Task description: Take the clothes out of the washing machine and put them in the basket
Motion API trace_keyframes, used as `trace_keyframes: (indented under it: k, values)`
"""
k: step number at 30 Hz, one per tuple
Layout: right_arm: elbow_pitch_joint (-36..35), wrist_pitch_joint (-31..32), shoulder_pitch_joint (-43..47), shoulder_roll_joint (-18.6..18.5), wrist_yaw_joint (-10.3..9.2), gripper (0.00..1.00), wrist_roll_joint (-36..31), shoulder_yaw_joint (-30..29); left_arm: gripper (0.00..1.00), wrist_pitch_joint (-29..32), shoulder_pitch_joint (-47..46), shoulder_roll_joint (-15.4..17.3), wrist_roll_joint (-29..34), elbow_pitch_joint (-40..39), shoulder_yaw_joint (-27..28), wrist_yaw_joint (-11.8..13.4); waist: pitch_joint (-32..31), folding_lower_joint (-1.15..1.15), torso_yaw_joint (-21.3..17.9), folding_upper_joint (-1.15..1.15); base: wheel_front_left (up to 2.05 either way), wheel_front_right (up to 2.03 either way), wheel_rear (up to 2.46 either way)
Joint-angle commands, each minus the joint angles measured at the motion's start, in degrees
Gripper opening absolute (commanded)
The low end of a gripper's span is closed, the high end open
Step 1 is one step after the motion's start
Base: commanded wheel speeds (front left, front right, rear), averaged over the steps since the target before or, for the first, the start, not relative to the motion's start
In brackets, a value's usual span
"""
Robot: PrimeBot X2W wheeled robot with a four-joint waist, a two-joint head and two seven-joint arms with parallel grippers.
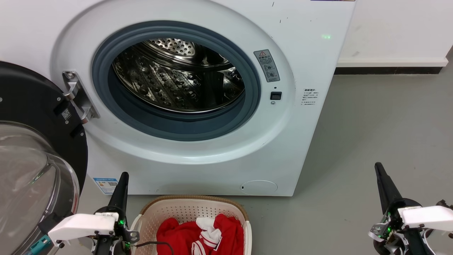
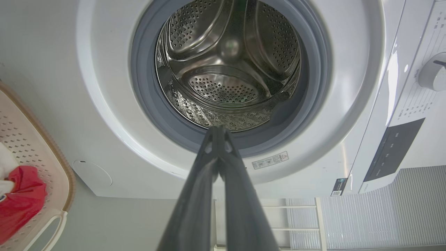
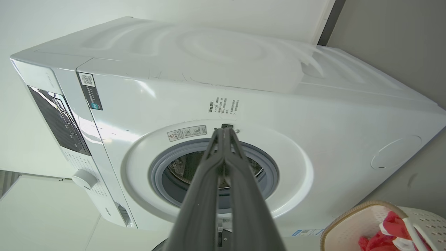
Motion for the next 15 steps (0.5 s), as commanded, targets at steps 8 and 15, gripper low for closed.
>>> trace_keyframes:
  k: [8, 15]
  values:
    - [0.4, 1.1, -1.5, -0.2, -0.01, 0.0, 4.1, -0.2, 0.0, 1.0, -1.1, -0.2, -4.0, 0.4, 0.5, -0.7, -0.1, 0.0, 0.0, 0.0, 0.0, 0.0, 0.0]
    - [0.8, 1.9, -1.6, -0.2, -0.02, 0.0, 7.1, -0.3, 0.0, 1.8, -1.5, -0.3, -6.9, 0.7, 0.8, -1.0, -0.2, 0.0, 0.1, 0.0, 0.0, 0.0, 0.0]
